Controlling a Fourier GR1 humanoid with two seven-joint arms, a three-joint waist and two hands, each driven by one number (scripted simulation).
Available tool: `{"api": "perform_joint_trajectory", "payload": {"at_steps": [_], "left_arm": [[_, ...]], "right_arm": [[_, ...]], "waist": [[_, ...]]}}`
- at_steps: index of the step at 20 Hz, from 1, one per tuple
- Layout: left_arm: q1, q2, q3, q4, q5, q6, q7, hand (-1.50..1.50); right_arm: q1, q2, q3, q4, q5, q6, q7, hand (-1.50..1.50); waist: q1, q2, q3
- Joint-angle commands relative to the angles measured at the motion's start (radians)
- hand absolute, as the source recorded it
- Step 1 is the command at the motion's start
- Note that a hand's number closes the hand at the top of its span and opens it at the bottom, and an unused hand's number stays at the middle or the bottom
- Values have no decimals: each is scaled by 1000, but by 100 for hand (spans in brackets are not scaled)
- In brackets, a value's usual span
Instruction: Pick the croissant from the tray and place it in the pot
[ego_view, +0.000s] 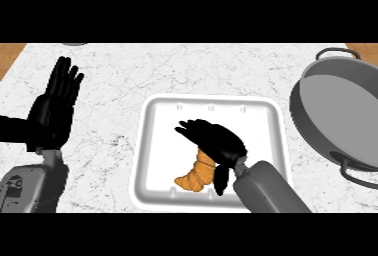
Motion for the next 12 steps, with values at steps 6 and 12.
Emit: {"api": "perform_joint_trajectory", "payload": {"at_steps": [6,12], "left_arm": [[-47,-30,-15,25,-28,21,17,0],[-31,-23,12,42,-8,-18,-10,0]], "right_arm": [[2,33,194,127,34,-203,-112,150],[-16,33,164,107,45,-174,-121,150]], "waist": [[6,10,6],[2,8,5]]}}
